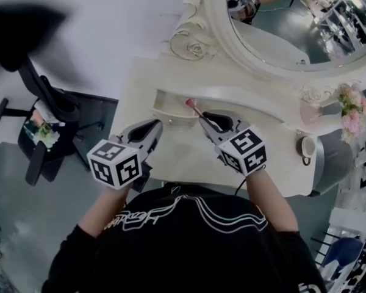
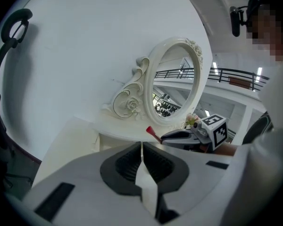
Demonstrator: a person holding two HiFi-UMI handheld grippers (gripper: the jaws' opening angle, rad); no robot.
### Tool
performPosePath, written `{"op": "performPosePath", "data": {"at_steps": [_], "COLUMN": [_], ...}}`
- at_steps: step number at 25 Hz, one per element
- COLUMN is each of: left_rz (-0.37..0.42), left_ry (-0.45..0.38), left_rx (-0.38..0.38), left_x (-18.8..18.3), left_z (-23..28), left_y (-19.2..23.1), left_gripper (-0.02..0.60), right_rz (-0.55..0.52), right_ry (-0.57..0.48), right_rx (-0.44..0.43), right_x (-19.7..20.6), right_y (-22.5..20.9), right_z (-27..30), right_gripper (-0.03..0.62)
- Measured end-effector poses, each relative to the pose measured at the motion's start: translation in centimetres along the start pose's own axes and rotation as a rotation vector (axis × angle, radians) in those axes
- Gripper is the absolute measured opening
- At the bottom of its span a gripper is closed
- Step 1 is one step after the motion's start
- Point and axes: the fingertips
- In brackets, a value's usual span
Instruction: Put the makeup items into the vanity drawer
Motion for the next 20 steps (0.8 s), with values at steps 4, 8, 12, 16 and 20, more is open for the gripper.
{"op": "performPosePath", "data": {"at_steps": [4,8,12,16,20], "left_rz": [-0.011,-0.023,-0.034,-0.045,-0.052], "left_ry": [-0.009,-0.017,-0.014,-0.01,-0.006], "left_rx": [-0.009,-0.024,-0.043,-0.06,-0.072], "left_x": [0.0,0.0,0.3,0.5,0.8], "left_z": [-1.1,-1.9,-2.1,-2.2,-2.6], "left_y": [1.1,2.1,3.2,4.0,4.6], "left_gripper": [0.032,0.032,0.032,0.032,0.032], "right_rz": [-0.028,-0.018,-0.063,-0.148,-0.167], "right_ry": [0.023,0.05,0.099,0.163,0.192], "right_rx": [-0.036,-0.082,-0.097,-0.105,-0.116], "right_x": [-0.2,-0.1,0.4,0.9,1.0], "right_y": [0.9,1.3,1.4,1.3,1.4], "right_z": [2.1,4.5,6.9,9.1,11.0], "right_gripper": [0.064,0.063,0.063,0.064,0.063]}}
Point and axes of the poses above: the fingertips, and each gripper's own axes: z forward along the fingers, y to its left, x out of its underside, and after that the axes turned 4 degrees about -z, right-handed
